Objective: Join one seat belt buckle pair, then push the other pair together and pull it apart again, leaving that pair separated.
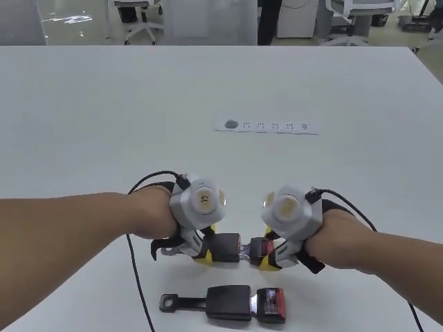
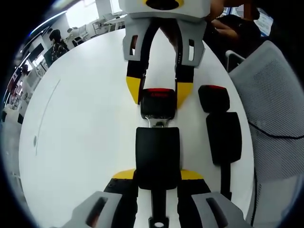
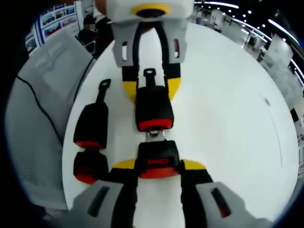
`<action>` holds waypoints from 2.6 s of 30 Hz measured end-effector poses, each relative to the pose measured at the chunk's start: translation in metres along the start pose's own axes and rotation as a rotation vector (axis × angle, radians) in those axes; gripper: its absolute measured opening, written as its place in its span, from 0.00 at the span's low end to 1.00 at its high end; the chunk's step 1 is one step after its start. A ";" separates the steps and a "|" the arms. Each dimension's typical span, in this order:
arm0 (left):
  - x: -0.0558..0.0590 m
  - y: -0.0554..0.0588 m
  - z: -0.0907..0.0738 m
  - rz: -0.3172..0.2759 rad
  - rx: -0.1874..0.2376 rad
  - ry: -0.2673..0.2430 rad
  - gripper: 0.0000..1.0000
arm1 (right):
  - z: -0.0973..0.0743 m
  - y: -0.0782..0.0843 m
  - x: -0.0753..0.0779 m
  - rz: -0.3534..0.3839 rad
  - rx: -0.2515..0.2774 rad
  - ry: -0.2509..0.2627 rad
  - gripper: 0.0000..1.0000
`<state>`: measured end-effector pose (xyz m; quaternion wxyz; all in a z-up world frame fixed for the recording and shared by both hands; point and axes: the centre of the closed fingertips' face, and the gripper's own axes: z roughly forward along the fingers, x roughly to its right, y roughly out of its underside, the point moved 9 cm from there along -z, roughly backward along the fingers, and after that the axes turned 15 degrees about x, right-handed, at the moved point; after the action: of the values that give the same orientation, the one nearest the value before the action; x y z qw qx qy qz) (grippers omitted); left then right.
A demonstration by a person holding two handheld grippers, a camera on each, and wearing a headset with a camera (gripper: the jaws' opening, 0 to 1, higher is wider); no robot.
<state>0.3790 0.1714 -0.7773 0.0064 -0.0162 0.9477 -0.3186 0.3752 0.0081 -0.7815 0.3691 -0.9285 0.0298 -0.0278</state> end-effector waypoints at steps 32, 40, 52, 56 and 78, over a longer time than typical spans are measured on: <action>0.004 -0.001 -0.001 -0.027 0.027 -0.022 0.33 | -0.082 0.079 -0.002 0.038 -0.082 0.076 0.35; 0.005 -0.003 0.001 -0.048 0.000 -0.038 0.33 | -0.099 0.096 -0.001 0.042 -0.114 0.088 0.35; 0.007 -0.004 0.001 -0.052 -0.017 -0.058 0.33 | -0.105 0.101 -0.001 0.027 -0.137 0.105 0.36; 0.007 -0.005 0.002 -0.047 -0.021 -0.066 0.33 | -0.105 0.102 -0.002 0.026 -0.135 0.118 0.36; 0.054 -0.006 -0.073 -0.142 0.253 -0.321 0.62 | -0.137 0.086 -0.045 0.249 0.187 0.317 0.64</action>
<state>0.3239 0.2090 -0.7155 0.1370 -0.1326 0.8835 -0.4279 0.3176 -0.1445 -0.7423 0.4448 -0.8634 0.1994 -0.1302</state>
